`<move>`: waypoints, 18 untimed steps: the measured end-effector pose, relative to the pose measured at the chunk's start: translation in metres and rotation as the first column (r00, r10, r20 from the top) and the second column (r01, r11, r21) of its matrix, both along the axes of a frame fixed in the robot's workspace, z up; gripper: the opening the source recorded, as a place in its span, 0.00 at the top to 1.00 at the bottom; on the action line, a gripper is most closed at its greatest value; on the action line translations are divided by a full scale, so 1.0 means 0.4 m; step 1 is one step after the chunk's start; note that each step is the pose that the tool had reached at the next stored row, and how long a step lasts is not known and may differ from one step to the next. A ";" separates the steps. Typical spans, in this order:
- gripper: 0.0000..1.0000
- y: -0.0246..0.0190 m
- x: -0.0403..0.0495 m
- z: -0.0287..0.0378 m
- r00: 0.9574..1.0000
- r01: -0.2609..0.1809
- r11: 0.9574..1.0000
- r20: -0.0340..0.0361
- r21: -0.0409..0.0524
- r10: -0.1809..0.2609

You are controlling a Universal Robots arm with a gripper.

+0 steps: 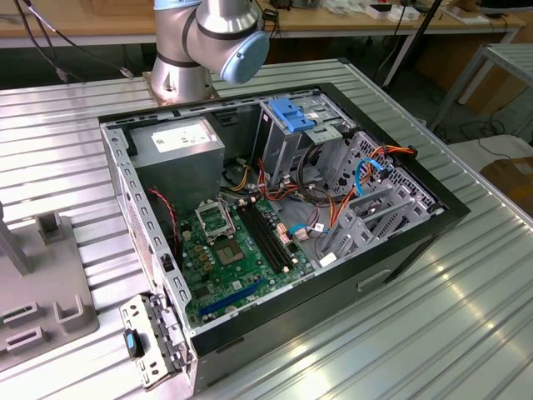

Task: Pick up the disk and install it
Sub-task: 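Pick up the disk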

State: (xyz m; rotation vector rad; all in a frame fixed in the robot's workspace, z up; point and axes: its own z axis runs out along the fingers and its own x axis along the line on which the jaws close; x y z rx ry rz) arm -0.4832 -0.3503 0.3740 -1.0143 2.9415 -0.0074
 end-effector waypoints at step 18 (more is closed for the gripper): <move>0.89 0.000 0.000 0.000 0.962 -0.273 0.962 0.000 0.000 0.273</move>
